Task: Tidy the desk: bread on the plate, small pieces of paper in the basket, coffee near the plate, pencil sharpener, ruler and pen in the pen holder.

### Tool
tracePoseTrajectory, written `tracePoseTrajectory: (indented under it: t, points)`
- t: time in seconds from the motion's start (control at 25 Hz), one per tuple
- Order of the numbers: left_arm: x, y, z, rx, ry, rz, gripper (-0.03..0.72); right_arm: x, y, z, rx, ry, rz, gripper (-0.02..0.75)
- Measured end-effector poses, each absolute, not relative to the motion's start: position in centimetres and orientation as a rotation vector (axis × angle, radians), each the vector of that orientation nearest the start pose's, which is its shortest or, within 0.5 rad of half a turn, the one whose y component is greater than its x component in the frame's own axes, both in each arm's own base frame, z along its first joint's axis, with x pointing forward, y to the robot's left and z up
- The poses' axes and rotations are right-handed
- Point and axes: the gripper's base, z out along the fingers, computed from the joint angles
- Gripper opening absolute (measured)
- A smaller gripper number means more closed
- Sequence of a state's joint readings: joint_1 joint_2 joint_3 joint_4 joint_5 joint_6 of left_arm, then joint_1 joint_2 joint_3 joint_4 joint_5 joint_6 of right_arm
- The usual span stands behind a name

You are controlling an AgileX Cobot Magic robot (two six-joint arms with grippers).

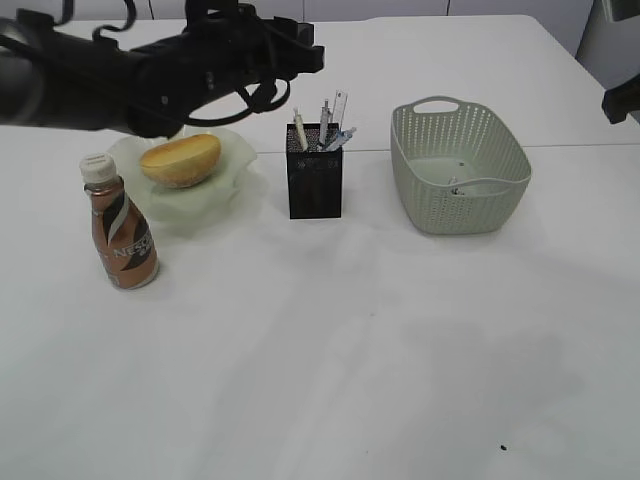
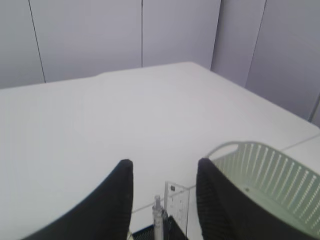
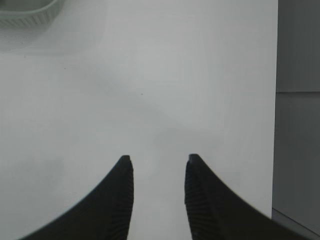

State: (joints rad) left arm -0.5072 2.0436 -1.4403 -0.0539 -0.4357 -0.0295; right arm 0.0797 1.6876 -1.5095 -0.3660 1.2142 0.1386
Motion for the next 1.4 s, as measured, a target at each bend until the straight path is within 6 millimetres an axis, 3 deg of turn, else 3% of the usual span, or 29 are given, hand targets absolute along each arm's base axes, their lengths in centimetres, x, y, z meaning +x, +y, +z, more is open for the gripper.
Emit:
tracePoseTrajectory:
  t: [0.28,0.64,0.84,1.0,1.12,1.24,1.4]
  points:
    - [40.5,-19.8,28.7,0.322,1.888,-0.385,0.274,34.9,-0.3,31.6,-0.03,2.802,-0.465,0.289]
    - [36.4,-12.1,37.5,0.261,2.147,-0.276,0.28,34.8,-0.3,31.6,0.062,2.805,-0.454,0.288]
    - [34.5,-8.4,40.9,0.214,2.296,-0.193,0.328,34.8,-0.3,31.6,0.087,2.802,-0.45,0.288]
    - [33.4,-6.5,41.1,0.18,2.457,-0.125,0.363,34.8,-0.3,31.6,0.127,2.799,-0.438,0.307]
    - [32.7,-5.6,40.6,0.162,2.562,-0.043,0.373,34.7,-0.2,31.5,0.154,2.801,-0.42,0.407]
    - [32.5,-5.0,40.6,0.153,2.579,0.017,0.376,34.7,0.0,31.5,0.165,2.807,-0.395,0.475]
    - [31.8,-4.9,41.4,0.145,2.556,0.015,0.376,34.6,0.8,31.2,0.201,2.834,-0.263,0.493]
